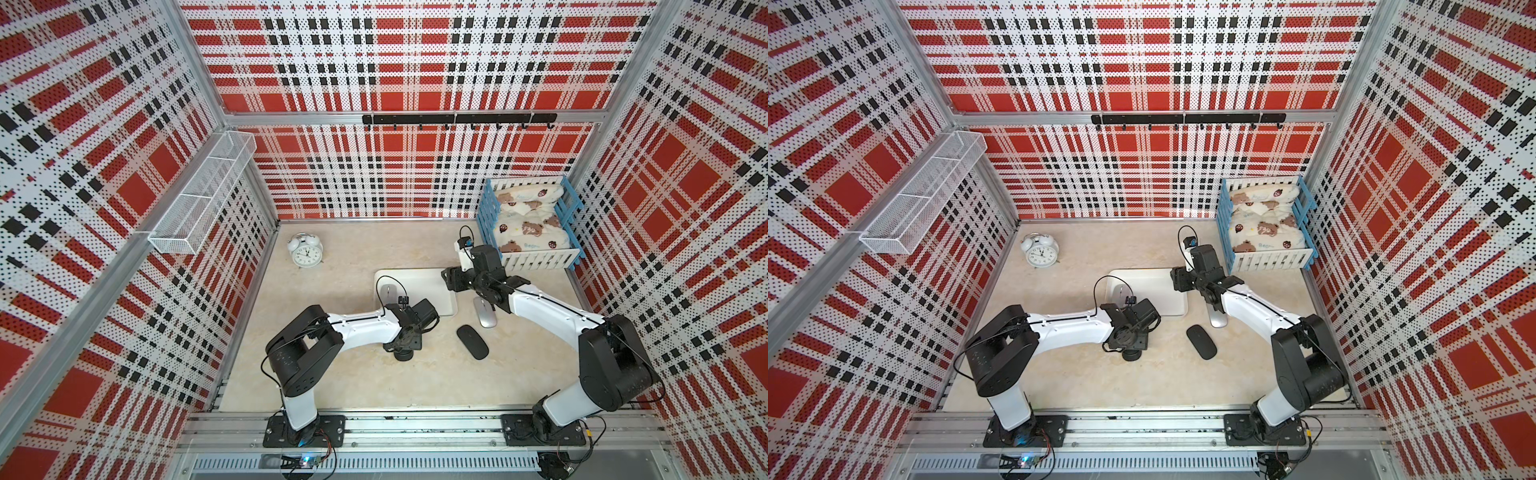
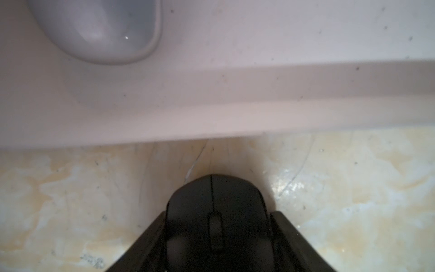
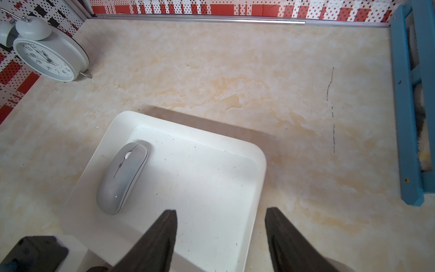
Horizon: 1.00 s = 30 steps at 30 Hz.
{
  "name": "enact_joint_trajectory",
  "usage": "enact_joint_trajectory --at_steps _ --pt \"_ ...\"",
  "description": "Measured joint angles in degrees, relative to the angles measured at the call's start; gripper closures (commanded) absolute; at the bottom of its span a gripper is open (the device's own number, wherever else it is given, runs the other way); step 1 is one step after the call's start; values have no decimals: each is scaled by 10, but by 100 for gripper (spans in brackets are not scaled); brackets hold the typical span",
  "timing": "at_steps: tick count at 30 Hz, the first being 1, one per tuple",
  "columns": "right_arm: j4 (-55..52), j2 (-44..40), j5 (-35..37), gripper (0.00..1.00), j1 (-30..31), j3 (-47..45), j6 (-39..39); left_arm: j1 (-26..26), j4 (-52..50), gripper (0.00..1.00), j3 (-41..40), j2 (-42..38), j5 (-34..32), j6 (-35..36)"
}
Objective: Put the mouse in the storage box
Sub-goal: Pick up the mouse from the center of the board.
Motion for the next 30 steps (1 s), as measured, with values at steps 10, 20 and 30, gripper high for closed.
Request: enact_joint_trajectory --at_steps 10,20,30 --pt "-1 0 1 34 0 2 0 5 -33 50 17 -2 -2 4" --pt "0 1 0 35 0 10 8 26 -101 52 121 -63 -36 20" --pt "5 1 28 35 0 14 10 110 -104 52 194 -62 -66 92"
